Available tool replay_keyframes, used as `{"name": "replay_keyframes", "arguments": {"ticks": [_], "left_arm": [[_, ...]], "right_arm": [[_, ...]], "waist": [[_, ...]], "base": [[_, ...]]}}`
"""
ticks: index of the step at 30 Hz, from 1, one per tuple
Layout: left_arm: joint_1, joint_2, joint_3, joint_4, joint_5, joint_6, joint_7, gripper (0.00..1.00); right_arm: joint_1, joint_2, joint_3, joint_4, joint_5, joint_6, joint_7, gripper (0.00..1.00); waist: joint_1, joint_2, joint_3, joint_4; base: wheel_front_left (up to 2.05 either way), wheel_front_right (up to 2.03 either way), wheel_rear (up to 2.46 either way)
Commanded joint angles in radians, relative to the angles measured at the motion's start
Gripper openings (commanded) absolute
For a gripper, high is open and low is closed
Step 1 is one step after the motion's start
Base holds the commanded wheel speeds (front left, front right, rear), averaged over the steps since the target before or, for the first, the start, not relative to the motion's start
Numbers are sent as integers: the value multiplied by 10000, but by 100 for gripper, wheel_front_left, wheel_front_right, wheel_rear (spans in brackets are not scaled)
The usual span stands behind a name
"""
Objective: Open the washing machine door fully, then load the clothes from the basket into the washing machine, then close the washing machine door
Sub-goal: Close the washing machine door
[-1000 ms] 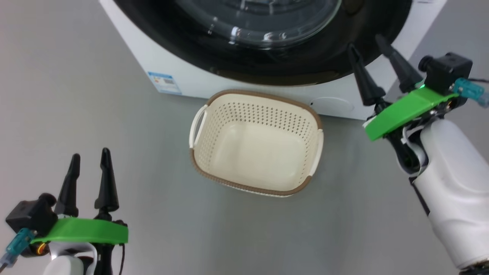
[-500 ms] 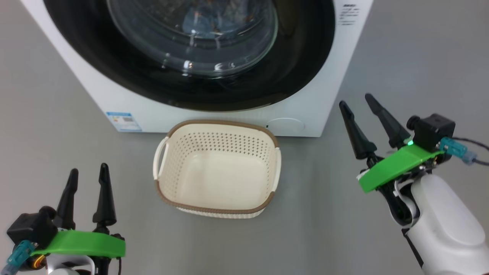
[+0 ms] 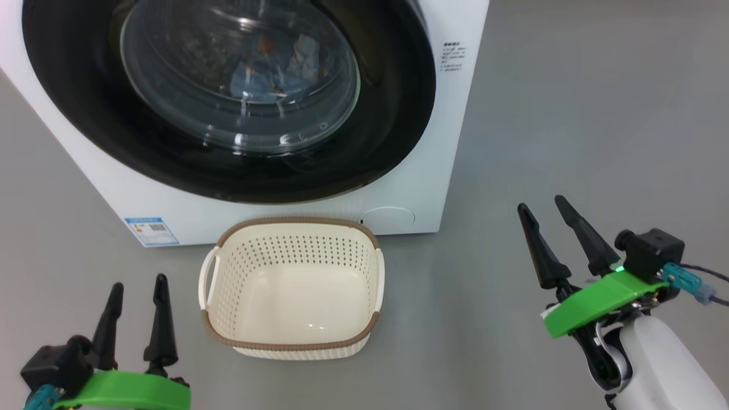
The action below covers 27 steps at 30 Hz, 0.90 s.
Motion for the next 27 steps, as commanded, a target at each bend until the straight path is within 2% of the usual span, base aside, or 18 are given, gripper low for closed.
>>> {"name": "replay_keyframes", "arguments": {"ticks": [1, 10, 27], "left_arm": [[-25, 186, 304, -227, 0, -27, -65, 100], [349, 184, 148, -177, -133, -27, -65, 100], [390, 310, -4, -229, -286, 13, -65, 100]], "right_arm": [[209, 51, 45, -350, -68, -15, -48, 100], [1164, 126, -315, -764, -251, -15, -48, 100], [1376, 210, -463, -849, -393, -15, -48, 100]], "waist": [[0, 0, -254, -167], [0, 0, -737, -358], [0, 0, -790, -434]], "base": [[0, 0, 0], [0, 0, 0], [0, 0, 0]]}}
